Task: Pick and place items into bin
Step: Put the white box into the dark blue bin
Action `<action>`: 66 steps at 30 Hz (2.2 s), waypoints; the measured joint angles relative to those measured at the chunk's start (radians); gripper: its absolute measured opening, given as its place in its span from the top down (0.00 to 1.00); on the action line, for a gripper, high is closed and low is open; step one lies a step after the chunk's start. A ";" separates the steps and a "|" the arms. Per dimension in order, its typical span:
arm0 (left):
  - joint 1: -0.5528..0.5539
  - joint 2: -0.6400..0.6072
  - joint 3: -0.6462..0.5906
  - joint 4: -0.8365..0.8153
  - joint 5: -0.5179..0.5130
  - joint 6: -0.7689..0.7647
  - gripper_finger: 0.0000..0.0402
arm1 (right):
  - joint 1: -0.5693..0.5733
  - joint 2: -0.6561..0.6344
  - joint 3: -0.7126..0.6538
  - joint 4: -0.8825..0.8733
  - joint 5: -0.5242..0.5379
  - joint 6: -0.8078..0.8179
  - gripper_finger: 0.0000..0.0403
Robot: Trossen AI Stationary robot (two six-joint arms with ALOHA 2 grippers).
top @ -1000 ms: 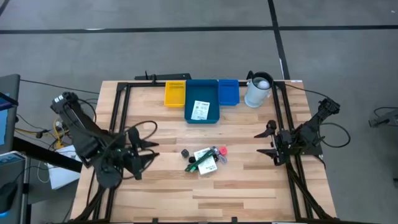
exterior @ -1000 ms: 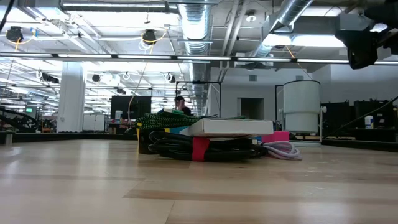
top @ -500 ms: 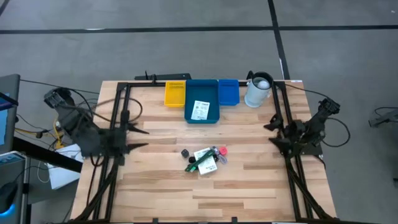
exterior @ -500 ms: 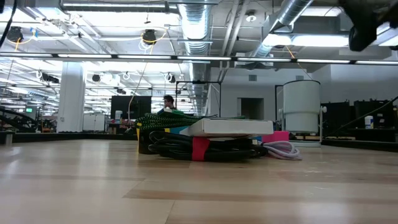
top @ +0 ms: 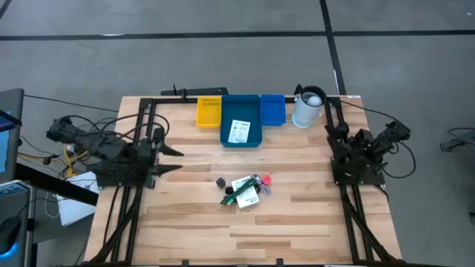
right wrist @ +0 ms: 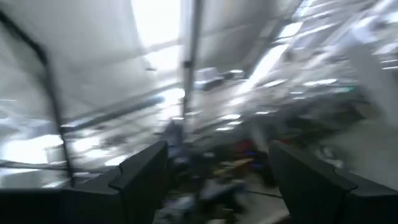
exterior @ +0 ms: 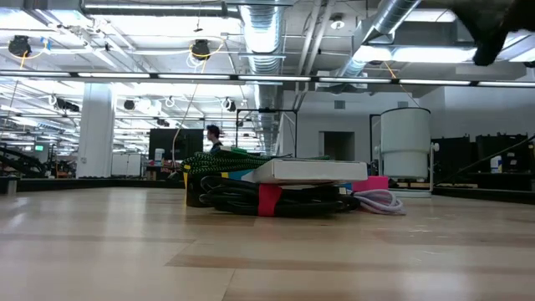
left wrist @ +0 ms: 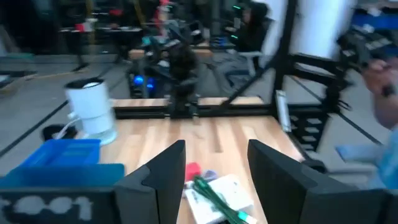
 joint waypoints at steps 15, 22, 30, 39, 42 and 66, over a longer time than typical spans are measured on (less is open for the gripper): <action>0.124 0.003 -0.108 0.155 0.047 0.011 0.59 | -0.163 0.000 0.052 -0.423 0.305 -0.081 0.32; 0.124 0.014 -0.108 0.117 -0.001 0.011 0.59 | -0.163 0.071 0.062 -0.561 0.280 -0.161 0.32; 0.124 0.016 -0.108 0.111 -0.054 0.011 0.59 | -0.101 0.327 0.063 -0.524 0.153 -0.232 0.32; 0.124 0.015 -0.108 0.094 -0.049 0.011 0.59 | -0.026 0.697 0.138 -0.409 0.287 -0.236 0.32; 0.124 0.015 -0.108 0.083 -0.049 0.004 0.59 | 0.010 0.820 0.195 -0.409 0.338 -0.272 0.32; 0.124 0.015 -0.107 0.050 -0.030 -0.038 0.59 | 0.185 1.539 0.512 -0.408 0.524 -0.301 0.32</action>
